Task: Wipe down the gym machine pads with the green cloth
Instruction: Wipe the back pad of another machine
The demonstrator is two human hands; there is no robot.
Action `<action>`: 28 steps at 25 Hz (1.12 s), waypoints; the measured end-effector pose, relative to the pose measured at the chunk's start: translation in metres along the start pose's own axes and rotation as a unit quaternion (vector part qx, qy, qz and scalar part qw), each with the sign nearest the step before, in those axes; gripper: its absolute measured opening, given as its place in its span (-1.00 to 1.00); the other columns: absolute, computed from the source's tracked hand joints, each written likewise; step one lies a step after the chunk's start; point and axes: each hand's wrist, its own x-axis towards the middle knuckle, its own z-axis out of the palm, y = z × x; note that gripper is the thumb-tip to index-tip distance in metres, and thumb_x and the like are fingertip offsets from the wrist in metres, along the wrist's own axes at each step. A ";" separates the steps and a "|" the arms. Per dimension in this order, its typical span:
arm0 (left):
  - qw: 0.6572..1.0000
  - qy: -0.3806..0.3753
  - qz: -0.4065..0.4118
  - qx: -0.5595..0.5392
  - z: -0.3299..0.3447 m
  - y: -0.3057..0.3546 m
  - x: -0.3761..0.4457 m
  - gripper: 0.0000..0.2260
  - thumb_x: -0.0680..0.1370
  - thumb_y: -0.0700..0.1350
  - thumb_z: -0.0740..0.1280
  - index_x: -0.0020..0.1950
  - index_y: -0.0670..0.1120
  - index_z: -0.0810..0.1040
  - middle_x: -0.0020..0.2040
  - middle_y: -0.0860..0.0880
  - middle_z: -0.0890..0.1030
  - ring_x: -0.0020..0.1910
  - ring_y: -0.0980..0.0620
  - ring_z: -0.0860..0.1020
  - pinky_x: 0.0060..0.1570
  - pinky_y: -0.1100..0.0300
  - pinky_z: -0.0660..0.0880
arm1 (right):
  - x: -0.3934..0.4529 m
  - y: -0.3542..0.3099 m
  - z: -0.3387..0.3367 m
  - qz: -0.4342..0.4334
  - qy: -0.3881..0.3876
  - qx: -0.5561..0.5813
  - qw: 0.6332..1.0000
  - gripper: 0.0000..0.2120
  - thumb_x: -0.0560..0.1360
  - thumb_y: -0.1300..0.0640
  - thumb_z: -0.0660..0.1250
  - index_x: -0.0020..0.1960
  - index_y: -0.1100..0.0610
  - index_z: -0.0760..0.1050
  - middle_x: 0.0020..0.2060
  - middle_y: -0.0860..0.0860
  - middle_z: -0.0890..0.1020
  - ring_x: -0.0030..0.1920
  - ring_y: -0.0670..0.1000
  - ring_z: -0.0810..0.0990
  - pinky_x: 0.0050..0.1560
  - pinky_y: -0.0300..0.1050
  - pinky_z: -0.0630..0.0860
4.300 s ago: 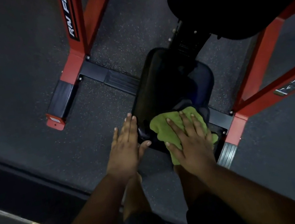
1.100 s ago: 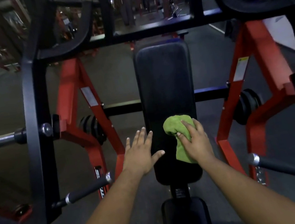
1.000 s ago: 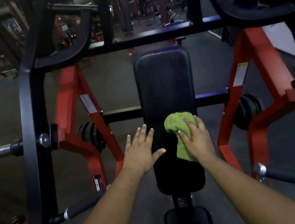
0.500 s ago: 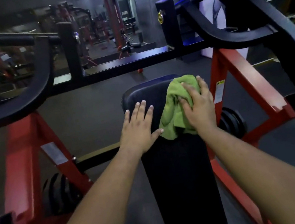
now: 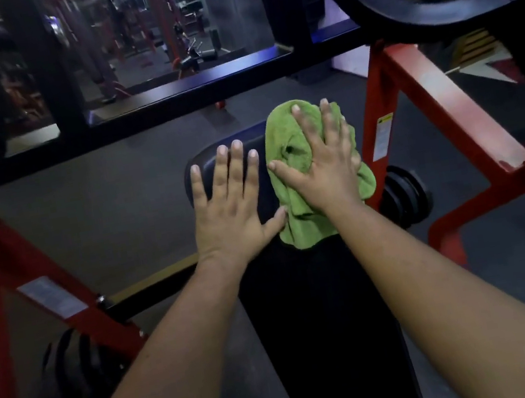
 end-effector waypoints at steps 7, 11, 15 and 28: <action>1.000 0.002 0.001 -0.006 0.003 -0.001 -0.001 -0.15 0.55 0.36 0.11 0.67 -0.08 -0.08 0.68 -0.12 -0.09 0.65 -0.13 -0.10 0.55 -0.26 -0.24 | -0.120 0.083 0.020 0.130 0.023 0.136 0.982 -0.35 0.51 -0.33 0.17 0.51 -0.48 -0.05 0.58 -0.05 0.23 0.57 0.05 0.20 0.48 0.27 0.27; 1.000 0.010 0.003 -0.006 0.005 0.001 -0.002 -0.15 0.55 0.35 0.11 0.67 -0.09 -0.10 0.67 -0.13 -0.10 0.65 -0.14 -0.10 0.55 -0.27 -0.24 | -0.077 0.053 0.019 0.134 0.077 0.119 0.981 -0.37 0.55 -0.22 0.14 0.59 -0.18 0.12 0.54 0.00 0.32 0.50 0.07 0.33 0.41 0.28 0.35; 1.000 0.018 0.004 -0.010 0.006 0.001 -0.002 -0.15 0.55 0.34 0.13 0.67 -0.09 -0.08 0.67 -0.13 -0.08 0.65 -0.14 -0.09 0.56 -0.28 -0.19 | -0.006 0.017 0.000 0.067 0.040 0.060 0.995 -0.37 0.56 -0.21 0.12 0.59 -0.27 0.03 0.60 0.01 0.19 0.51 0.13 0.29 0.39 0.35 0.31; 0.999 0.042 -0.007 -0.014 0.008 0.001 -0.001 -0.16 0.53 0.34 0.16 0.67 -0.08 0.00 0.68 -0.10 -0.03 0.65 -0.10 -0.05 0.57 -0.26 -0.10 | -0.076 0.055 0.009 0.058 -0.017 0.028 0.998 -0.30 0.53 -0.32 0.12 0.59 -0.33 -0.08 0.64 -0.11 -0.07 0.58 0.15 0.13 0.43 0.31 0.31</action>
